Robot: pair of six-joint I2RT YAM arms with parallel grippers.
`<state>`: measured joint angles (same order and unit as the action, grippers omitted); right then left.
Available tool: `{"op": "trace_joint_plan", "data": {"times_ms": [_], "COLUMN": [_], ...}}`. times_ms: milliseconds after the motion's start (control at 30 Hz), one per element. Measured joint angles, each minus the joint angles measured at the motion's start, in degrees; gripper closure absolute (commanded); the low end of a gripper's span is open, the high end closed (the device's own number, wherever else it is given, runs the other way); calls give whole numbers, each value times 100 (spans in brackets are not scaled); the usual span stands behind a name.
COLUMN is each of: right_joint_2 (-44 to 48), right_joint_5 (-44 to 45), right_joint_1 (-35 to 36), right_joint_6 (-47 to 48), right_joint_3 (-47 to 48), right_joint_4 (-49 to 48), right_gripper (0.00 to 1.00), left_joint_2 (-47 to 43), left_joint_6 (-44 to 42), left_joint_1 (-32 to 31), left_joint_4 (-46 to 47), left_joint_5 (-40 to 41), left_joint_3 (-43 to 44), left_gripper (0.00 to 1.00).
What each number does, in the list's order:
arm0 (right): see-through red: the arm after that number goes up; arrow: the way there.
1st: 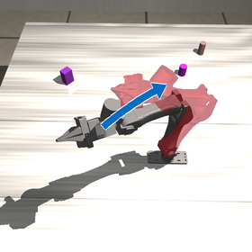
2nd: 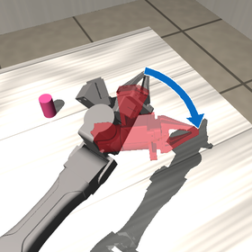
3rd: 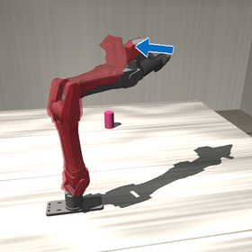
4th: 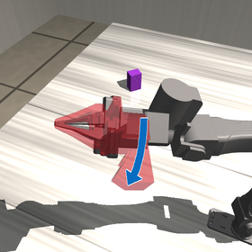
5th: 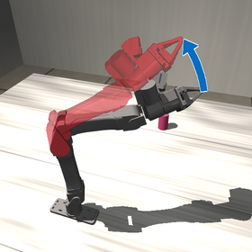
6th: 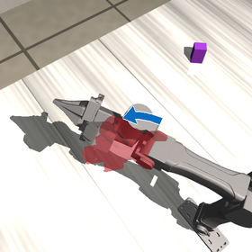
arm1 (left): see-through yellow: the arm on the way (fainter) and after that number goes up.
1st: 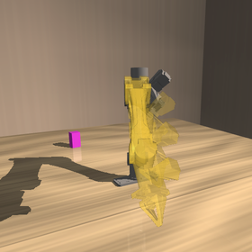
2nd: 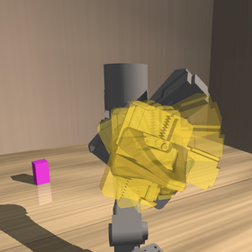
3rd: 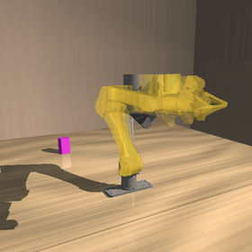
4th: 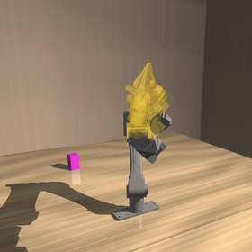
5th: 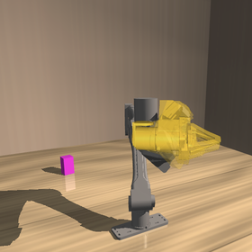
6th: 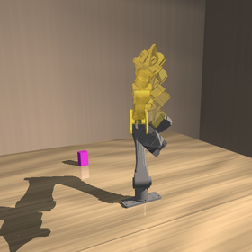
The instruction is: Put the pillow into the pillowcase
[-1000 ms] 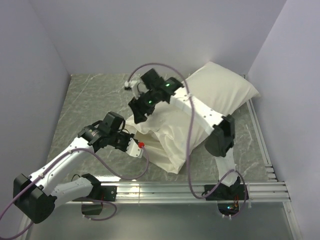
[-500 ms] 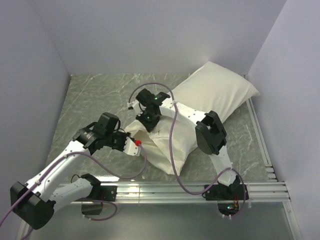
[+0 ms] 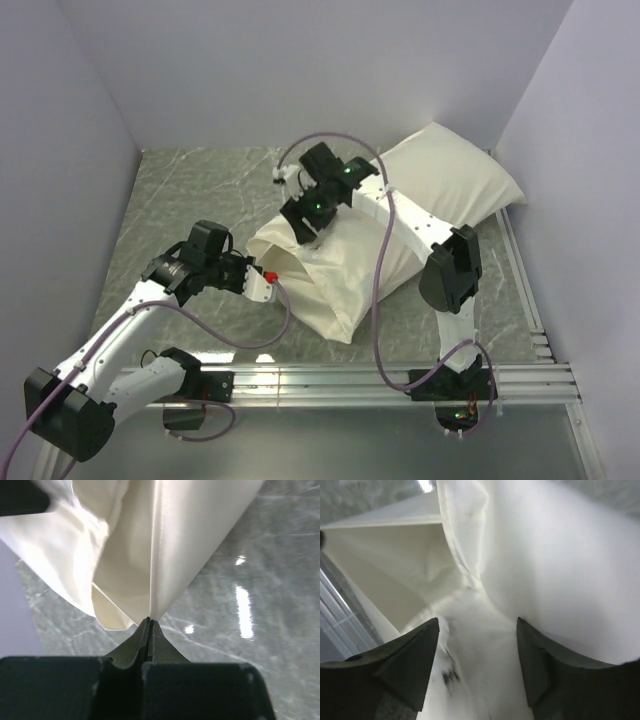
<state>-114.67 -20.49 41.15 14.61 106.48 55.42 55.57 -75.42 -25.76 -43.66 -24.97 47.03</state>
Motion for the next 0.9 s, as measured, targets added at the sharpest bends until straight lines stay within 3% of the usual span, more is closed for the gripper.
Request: {"op": "trace_joint_plan", "data": {"times_ms": [233,400,433,467,500,567,600,900], "right_joint_2": [-229,-662,-763,-927,-1064,-1309,-1386,-1416], "right_joint_5": [763,1364,1456,1589,1685,1679,1578,-313], "right_joint_1": [17,369,420,476,498,472,428,11], "right_joint_6": [4,2,4,46,50,170,177,-46], "right_joint_3": [2212,1799,1609,1357,1154,907,857,1803], "right_joint_4": [490,546,553,551,501,457,444,957], "right_gripper": [25,24,35,35,58,80,99,100], "left_joint_2": [181,354,354,352,352,352,352,538], "left_joint_6": [15,114,142,160,190,291,352,1641], "left_joint_1": [33,17,17,17,11,-13,-37,-546], "left_joint_4": [599,1019,1152,1196,1296,1495,1615,3340], "left_joint_5": [251,389,415,426,433,446,450,555], "left_joint_3": [0,-52,-127,-155,-214,-328,-376,-496], "left_gripper": [100,100,100,100,100,100,100,100]}}
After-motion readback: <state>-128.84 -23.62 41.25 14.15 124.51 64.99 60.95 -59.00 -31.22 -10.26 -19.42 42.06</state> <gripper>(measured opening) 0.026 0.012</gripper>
